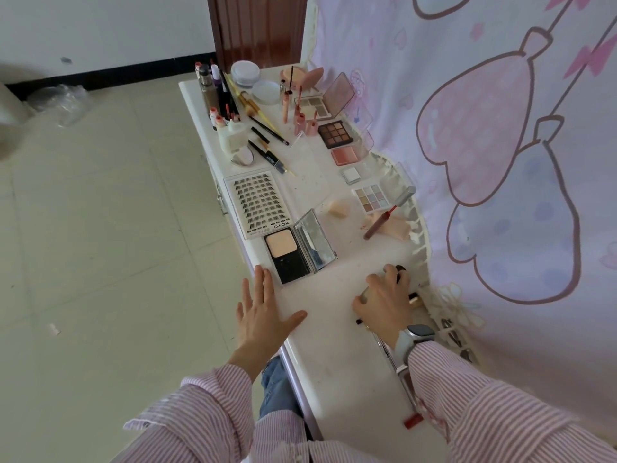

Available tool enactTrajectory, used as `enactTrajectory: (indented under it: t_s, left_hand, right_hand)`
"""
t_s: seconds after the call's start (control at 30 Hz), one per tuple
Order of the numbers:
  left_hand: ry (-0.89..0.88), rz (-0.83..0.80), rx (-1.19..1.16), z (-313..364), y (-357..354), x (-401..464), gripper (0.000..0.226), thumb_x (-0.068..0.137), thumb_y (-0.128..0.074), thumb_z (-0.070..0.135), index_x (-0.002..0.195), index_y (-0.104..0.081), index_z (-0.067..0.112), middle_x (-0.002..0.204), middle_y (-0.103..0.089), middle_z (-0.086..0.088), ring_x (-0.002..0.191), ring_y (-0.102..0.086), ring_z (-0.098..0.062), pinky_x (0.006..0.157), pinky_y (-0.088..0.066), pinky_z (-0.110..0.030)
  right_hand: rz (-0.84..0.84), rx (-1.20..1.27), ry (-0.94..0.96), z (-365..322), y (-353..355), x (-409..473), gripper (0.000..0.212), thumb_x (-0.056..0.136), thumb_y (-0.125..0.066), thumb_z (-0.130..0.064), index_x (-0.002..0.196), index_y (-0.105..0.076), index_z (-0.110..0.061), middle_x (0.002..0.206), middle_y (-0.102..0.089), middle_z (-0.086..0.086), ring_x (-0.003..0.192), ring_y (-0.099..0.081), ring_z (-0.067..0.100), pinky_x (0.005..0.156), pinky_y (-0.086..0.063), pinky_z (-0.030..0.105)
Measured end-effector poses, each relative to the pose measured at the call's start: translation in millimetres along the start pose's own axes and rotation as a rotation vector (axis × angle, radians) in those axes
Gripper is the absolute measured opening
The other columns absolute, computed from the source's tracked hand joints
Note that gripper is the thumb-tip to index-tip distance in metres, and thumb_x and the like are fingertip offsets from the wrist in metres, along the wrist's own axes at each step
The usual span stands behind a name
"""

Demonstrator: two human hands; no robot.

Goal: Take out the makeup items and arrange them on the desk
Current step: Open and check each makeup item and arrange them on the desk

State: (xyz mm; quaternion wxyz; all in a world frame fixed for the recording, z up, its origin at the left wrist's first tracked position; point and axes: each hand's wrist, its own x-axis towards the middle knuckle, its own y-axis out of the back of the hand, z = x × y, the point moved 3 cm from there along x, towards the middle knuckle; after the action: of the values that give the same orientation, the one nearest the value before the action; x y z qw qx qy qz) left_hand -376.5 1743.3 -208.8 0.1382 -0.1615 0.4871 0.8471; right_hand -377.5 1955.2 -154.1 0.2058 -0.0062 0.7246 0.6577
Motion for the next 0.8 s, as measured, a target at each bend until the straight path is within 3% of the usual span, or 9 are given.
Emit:
enactTrajectory:
  t_s: [0.13, 0.23, 0.37, 0.4, 0.47, 0.53, 0.67, 0.73, 0.8]
  left_hand:
    - [-0.016, 0.002, -0.017, 0, 5, -3, 0.099, 0.081, -0.051, 0.061, 0.146, 0.011, 0.019, 0.153, 0.021, 0.007, 0.140, 0.019, -0.024, 0.114, -0.006, -0.044]
    - [-0.055, 0.116, -0.101, 5, 14, -12, 0.079, 0.086, -0.055, 0.047, 0.146, -0.016, 0.014, 0.156, 0.005, -0.002, 0.142, 0.011, -0.024, 0.114, -0.009, -0.042]
    - [-0.127, 0.392, -0.318, 19, 30, -31, 0.041, 0.086, -0.063, 0.019, 0.124, -0.052, 0.007, 0.146, -0.029, -0.015, 0.135, -0.024, -0.030, 0.099, -0.034, -0.039]
    - [-0.134, 0.402, -0.353, 23, 33, -35, 0.035, 0.086, -0.062, 0.016, 0.119, -0.055, 0.007, 0.140, -0.036, -0.013, 0.130, -0.033, -0.028, 0.095, -0.037, -0.032]
    - [-0.117, 0.350, -0.478, 32, 37, -40, 0.026, 0.088, -0.059, 0.013, 0.113, -0.058, 0.008, 0.123, -0.047, -0.005, 0.112, -0.050, -0.021, 0.084, -0.041, -0.015]
    - [-0.042, 0.231, -0.643, 39, 39, -43, 0.020, 0.090, -0.056, 0.016, 0.109, -0.059, 0.012, 0.110, -0.054, 0.001, 0.092, -0.057, -0.010, 0.066, -0.042, -0.005]
    - [0.023, 0.013, -0.841, 53, 40, -49, 0.020, 0.093, -0.052, 0.024, 0.108, -0.061, 0.015, 0.092, -0.065, 0.004, 0.078, -0.060, -0.006, 0.067, -0.047, -0.014]
    - [0.015, -0.073, -0.878, 62, 42, -52, 0.021, 0.093, -0.050, 0.029, 0.109, -0.060, 0.020, 0.090, -0.064, 0.006, 0.075, -0.059, -0.005, 0.067, -0.049, -0.015]
    - [0.015, -0.151, -0.948, 67, 42, -54, 0.021, 0.093, -0.049, 0.031, 0.109, -0.060, 0.022, 0.088, -0.063, 0.006, 0.070, -0.057, -0.005, 0.065, -0.049, -0.017]
  right_hand:
    - [0.031, 0.030, 0.040, 0, 6, -3, 0.032, 0.081, -0.052, -0.030, 0.103, -0.060, -0.008, 0.116, -0.044, 0.011, 0.111, -0.028, 0.030, 0.086, -0.038, 0.033]
    - [0.138, 0.298, 0.058, 0, 16, -11, 0.026, 0.079, -0.060, -0.021, 0.101, -0.062, -0.008, 0.113, -0.043, 0.008, 0.112, -0.029, 0.026, 0.089, -0.034, 0.027]
    - [0.095, 1.041, -0.121, 1, 39, -26, 0.011, 0.078, -0.056, -0.018, 0.078, -0.063, -0.026, 0.100, -0.056, -0.007, 0.094, -0.052, 0.010, 0.077, -0.042, 0.017]
    - [0.053, 1.310, -0.220, 2, 40, -29, 0.017, 0.080, -0.052, -0.016, 0.075, -0.065, -0.025, 0.098, -0.060, -0.003, 0.087, -0.056, 0.012, 0.074, -0.046, 0.017]
    - [-0.075, 1.816, -0.380, 1, 39, -38, 0.022, 0.084, -0.047, -0.014, 0.076, -0.067, -0.014, 0.094, -0.061, 0.009, 0.086, -0.061, 0.023, 0.077, -0.055, 0.032]
    - [-0.168, 2.101, -0.473, -1, 36, -48, 0.020, 0.087, -0.048, -0.018, 0.081, -0.064, -0.007, 0.089, -0.063, 0.015, 0.086, -0.064, 0.033, 0.072, -0.058, 0.041]
    - [-0.310, 2.159, -0.511, -6, 29, -60, 0.020, 0.089, -0.053, -0.017, 0.095, -0.058, 0.001, 0.096, -0.067, 0.022, 0.088, -0.067, 0.036, 0.060, -0.057, 0.032]
    - [-0.363, 1.956, -0.556, -9, 23, -64, 0.028, 0.093, -0.047, -0.023, 0.099, -0.055, 0.003, 0.080, -0.070, 0.021, 0.065, -0.069, 0.025, 0.047, -0.054, 0.023]
    - [-0.393, 1.721, -0.557, -10, 18, -66, 0.030, 0.095, -0.040, -0.029, 0.092, -0.053, -0.002, 0.055, -0.062, 0.011, 0.038, -0.053, 0.015, 0.033, -0.041, 0.019]
